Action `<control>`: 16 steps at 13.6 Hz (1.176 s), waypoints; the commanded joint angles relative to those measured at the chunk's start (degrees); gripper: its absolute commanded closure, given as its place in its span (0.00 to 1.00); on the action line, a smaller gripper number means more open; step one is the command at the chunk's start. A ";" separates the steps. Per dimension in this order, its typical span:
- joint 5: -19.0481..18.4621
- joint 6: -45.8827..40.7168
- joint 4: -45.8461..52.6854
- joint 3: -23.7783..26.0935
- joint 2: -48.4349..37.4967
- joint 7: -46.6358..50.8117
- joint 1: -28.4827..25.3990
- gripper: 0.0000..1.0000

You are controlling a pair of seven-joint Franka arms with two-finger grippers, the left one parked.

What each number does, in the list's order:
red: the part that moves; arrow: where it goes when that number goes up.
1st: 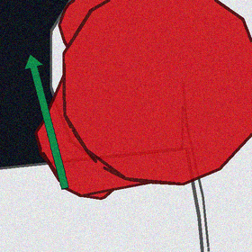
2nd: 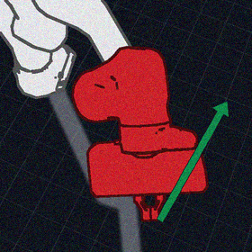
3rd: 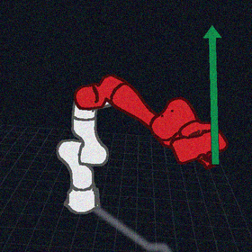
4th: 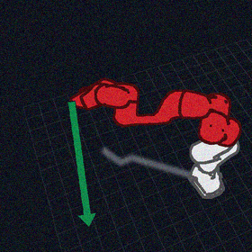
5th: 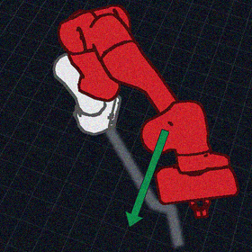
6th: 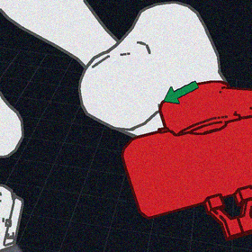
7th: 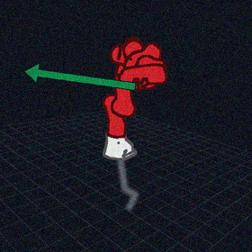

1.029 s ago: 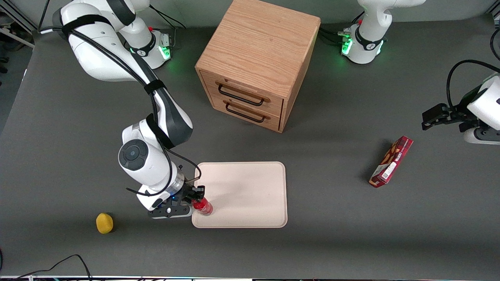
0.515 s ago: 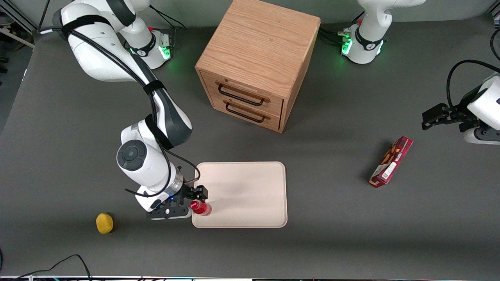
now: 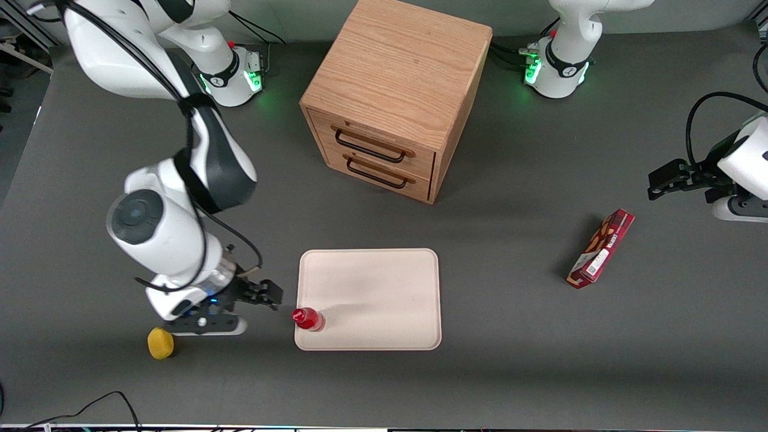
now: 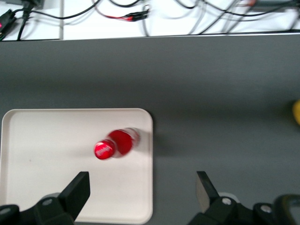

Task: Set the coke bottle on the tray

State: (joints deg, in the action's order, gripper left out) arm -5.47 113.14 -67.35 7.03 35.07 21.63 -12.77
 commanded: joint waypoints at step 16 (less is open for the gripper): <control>6.40 3.67 -31.79 -0.59 -30.75 -19.83 17.08 0.00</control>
State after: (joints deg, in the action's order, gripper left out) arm -3.95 116.13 -96.91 10.03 7.27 9.22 3.44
